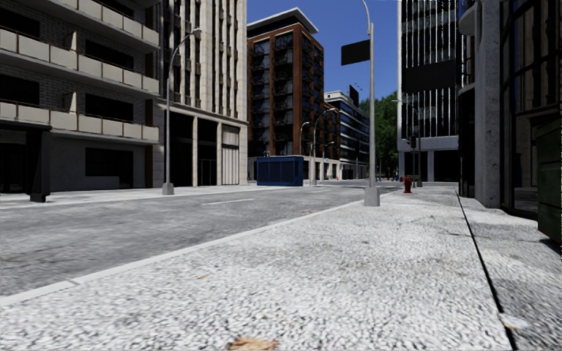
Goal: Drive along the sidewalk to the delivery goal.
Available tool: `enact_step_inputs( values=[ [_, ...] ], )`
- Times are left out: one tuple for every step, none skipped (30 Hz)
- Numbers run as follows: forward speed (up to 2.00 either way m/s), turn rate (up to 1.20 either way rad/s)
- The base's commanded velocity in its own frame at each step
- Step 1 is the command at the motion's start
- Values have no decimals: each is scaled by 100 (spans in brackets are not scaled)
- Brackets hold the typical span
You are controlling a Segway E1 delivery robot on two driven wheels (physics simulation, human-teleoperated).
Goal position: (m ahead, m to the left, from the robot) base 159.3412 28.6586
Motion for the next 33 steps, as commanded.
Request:
enact_step_inputs(
  values=[
    [200,-67],
    [200,-67],
    [200,-67],
    [200,-67],
    [200,-67],
    [200,-67],
    [200,-67],
    [200,-67],
    [200,-67],
    [200,-58],
    [200,-58],
    [200,-58],
    [200,-58],
    [200,-58],
    [200,-58],
    [200,-58],
    [200,-58],
    [200,-58],
    [200,-58],
    [200,-58],
    [200,-58],
    [200,-58],
    [200,-58],
    [200,-58],
    [200,-58],
    [200,-58],
    [200,-58],
    [200,-58],
    [200,-58],
    [200,-58],
    [200,-58],
    [200,-58],
    [200,-46]
  ],
)
